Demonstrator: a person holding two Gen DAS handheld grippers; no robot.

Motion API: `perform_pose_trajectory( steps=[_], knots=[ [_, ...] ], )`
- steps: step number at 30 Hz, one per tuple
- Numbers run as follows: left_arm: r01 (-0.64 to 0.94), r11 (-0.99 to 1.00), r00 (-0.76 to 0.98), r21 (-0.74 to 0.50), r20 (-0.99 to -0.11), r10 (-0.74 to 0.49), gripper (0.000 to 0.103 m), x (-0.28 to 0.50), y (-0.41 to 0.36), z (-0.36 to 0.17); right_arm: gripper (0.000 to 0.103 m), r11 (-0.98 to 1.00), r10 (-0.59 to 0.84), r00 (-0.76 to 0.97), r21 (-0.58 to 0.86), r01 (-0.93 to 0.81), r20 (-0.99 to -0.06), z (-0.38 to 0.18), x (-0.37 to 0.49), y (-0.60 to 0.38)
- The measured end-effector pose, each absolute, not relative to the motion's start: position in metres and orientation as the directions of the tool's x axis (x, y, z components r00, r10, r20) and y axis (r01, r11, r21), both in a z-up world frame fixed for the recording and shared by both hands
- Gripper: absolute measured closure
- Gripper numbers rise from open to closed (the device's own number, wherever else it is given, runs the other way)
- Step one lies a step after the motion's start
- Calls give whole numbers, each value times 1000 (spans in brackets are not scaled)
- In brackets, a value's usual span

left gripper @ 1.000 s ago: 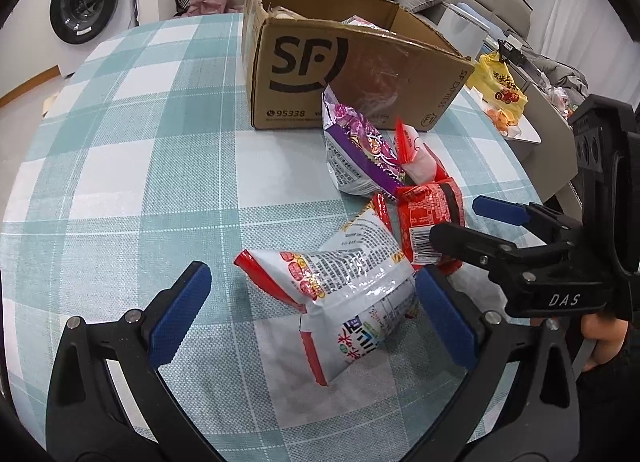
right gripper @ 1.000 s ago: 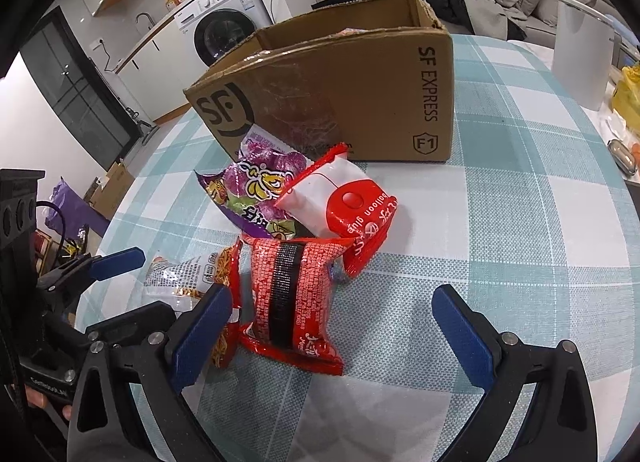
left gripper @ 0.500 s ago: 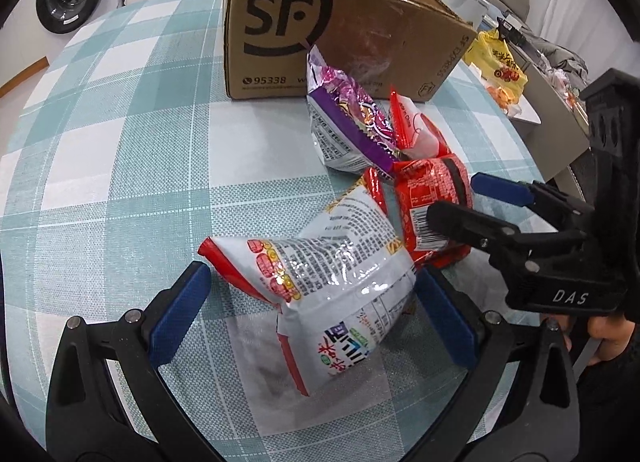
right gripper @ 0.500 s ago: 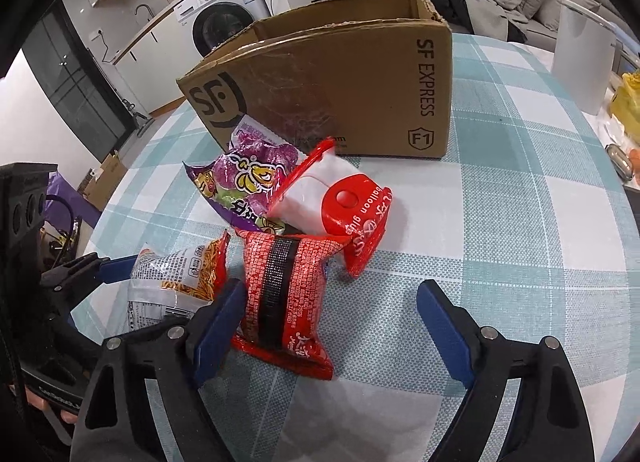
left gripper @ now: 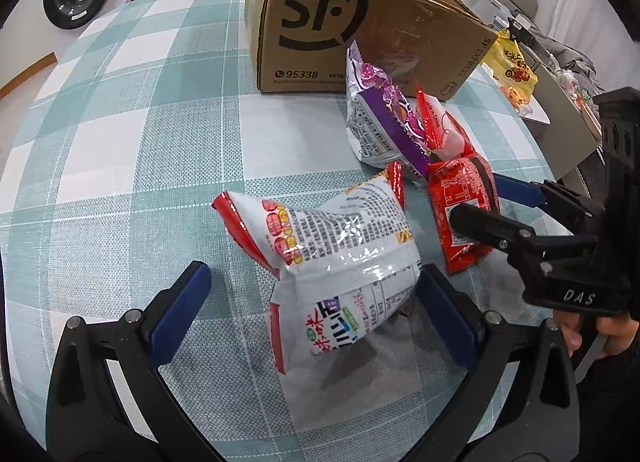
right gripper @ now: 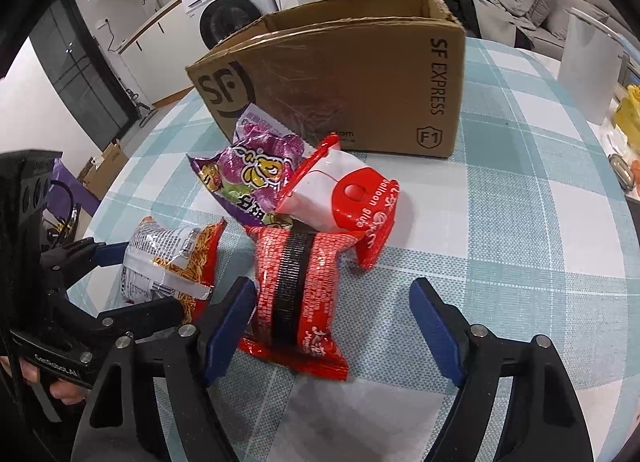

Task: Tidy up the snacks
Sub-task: 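Grasp white-red chip bag with left tool while right tool grasps red striped pack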

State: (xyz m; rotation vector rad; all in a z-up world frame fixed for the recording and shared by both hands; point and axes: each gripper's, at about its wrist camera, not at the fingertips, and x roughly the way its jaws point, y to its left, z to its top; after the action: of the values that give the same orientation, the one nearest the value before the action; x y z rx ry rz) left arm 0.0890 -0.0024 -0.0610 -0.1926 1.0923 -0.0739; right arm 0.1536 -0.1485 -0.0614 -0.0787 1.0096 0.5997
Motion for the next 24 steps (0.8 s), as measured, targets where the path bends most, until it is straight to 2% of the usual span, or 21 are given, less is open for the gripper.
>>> perform_pose_trajectory(
  steps=[6,10,14,17,24],
  knots=[
    [-30,989,472,-147,-874,-116,5,91,-10,-63,36,817,451,373,206,-538,-811,-61,150,-139],
    [-7,991,483,-137,-868,-116,18,91,-15,-61,43,817,451,375,205,-540,-810,-61,151,-138],
    [9,990,498,-142,-858,-127,32,89,-19,-58,47,813,458,372,211,-542,-808,-62,150,-138],
    [11,988,509,-153,-850,-137,40,86,-19,-57,49,812,458,372,210,-545,-807,-63,150,-136],
    [17,985,525,-170,-837,-153,43,84,-16,-56,58,808,464,372,212,-550,-804,-62,148,-133]
  ],
)
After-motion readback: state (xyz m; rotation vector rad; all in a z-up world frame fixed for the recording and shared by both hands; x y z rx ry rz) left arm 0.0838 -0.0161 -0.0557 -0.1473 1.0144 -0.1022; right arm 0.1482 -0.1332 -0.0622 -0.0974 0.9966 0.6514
